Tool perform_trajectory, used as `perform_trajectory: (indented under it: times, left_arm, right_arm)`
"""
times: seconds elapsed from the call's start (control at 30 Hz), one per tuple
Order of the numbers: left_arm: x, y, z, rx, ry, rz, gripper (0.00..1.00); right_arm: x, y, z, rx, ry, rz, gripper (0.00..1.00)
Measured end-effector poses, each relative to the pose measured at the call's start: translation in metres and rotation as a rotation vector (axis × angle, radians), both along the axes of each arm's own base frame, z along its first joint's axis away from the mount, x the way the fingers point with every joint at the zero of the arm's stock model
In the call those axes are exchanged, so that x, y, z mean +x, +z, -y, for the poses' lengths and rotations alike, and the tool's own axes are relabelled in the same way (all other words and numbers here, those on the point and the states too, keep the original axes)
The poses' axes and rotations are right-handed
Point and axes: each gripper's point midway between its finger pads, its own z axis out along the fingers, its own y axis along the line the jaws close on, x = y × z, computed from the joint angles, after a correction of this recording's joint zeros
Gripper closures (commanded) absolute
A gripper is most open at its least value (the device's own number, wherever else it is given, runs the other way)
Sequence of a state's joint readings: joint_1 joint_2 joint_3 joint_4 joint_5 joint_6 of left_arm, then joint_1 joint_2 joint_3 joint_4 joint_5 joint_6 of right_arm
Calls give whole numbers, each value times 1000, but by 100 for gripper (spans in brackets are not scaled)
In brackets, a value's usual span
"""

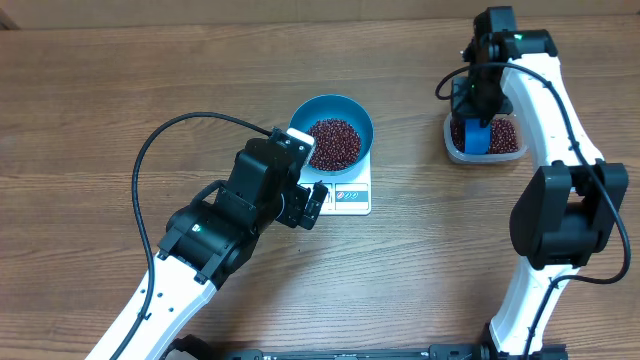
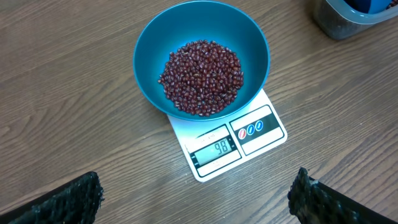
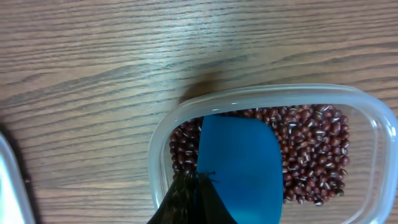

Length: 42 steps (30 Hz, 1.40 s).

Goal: Scoop item into bowl and weigh 150g on scale
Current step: 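Lower the blue scoop into the red beans with the right gripper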

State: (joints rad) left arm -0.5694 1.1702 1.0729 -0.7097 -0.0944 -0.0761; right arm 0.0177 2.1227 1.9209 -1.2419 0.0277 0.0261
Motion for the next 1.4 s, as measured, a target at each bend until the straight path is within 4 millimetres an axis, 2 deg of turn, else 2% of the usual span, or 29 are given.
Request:
perform_trajectory:
  times: [0.5, 0.8, 1.13, 1.4]
  left_arm:
    - [0, 0, 0, 0, 0, 0, 0]
    - [0, 0, 0, 0, 0, 0, 0]
    - [0, 0, 0, 0, 0, 0, 0]
    - [0, 0, 0, 0, 0, 0, 0]
  right_arm:
    - [-1, 7, 16, 296, -37, 16, 96]
    - [-3, 11, 24, 363, -50, 24, 96]
    - [-9, 13, 61, 400, -131, 35, 96]
    - [-17, 23, 70, 527, -112, 61, 96]
